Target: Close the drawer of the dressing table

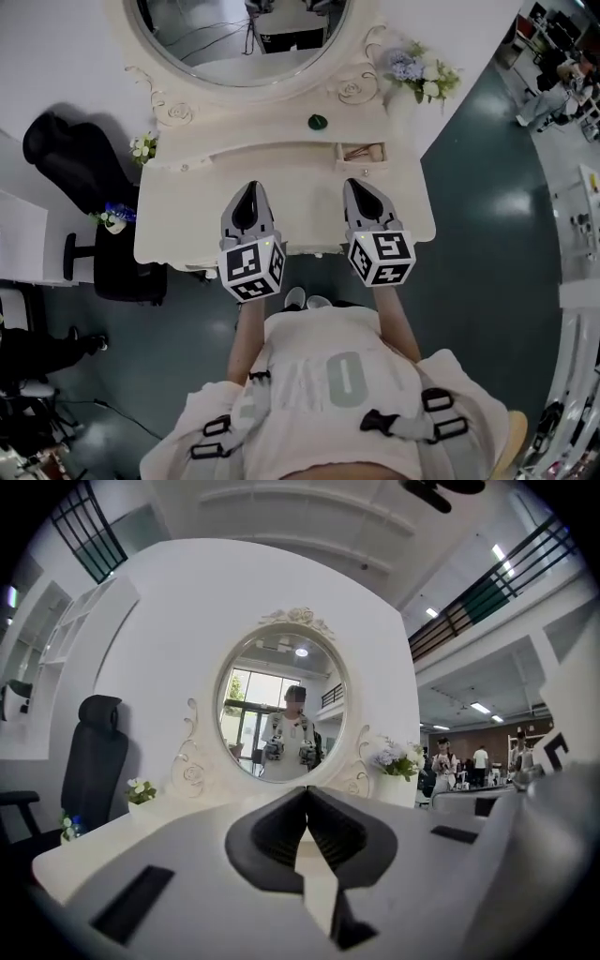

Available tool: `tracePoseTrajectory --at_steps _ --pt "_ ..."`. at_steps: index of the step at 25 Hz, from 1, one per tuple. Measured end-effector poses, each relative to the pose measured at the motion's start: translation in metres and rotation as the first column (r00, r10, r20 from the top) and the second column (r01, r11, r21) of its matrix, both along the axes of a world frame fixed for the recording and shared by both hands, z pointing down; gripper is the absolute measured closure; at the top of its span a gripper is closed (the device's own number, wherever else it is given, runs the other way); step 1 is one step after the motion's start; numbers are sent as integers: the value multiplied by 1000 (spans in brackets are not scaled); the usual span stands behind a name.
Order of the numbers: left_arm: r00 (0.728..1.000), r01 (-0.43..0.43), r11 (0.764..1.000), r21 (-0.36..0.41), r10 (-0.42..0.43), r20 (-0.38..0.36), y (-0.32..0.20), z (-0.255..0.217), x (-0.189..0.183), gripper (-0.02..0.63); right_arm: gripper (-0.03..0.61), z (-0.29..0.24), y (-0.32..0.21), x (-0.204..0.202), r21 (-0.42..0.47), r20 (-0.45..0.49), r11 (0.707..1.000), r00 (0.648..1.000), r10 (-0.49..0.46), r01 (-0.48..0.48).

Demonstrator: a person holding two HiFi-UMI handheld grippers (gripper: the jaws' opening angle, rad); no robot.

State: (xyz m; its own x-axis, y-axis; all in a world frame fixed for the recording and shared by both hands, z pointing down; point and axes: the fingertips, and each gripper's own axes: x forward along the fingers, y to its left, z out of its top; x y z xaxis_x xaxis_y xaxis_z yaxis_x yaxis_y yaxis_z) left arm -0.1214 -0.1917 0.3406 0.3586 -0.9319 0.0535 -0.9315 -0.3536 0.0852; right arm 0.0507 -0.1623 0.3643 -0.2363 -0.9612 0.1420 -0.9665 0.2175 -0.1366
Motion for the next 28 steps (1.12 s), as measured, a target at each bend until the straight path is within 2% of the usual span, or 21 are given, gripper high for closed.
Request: tracePoseTrajectory --at_steps 12,13,14,17,21,28 --pt "994 -111 994 0 111 25 -33 3 -8 595 572 10 -18 -20 -41 -36 996 996 84 -85" --pt "993 -117 993 3 117 19 -35 3 -11 595 558 11 -18 -24 -42 -32 996 996 80 -81" --pt "992 -122 992 5 122 10 -37 4 -14 595 482 12 -18 -29 -45 -30 996 997 71 -72" --pt "991 -133 991 -3 133 -1 -42 11 -21 595 391 20 -15 -39 -61 -27 996 998 60 -61" --pt "988 -153 988 -4 153 0 -47 16 -16 595 253 25 -22 -24 -68 2 994 996 92 -91" --pt "992 -128 991 32 127 20 -68 7 7 595 259 27 -41 16 -68 3 992 994 107 -107"
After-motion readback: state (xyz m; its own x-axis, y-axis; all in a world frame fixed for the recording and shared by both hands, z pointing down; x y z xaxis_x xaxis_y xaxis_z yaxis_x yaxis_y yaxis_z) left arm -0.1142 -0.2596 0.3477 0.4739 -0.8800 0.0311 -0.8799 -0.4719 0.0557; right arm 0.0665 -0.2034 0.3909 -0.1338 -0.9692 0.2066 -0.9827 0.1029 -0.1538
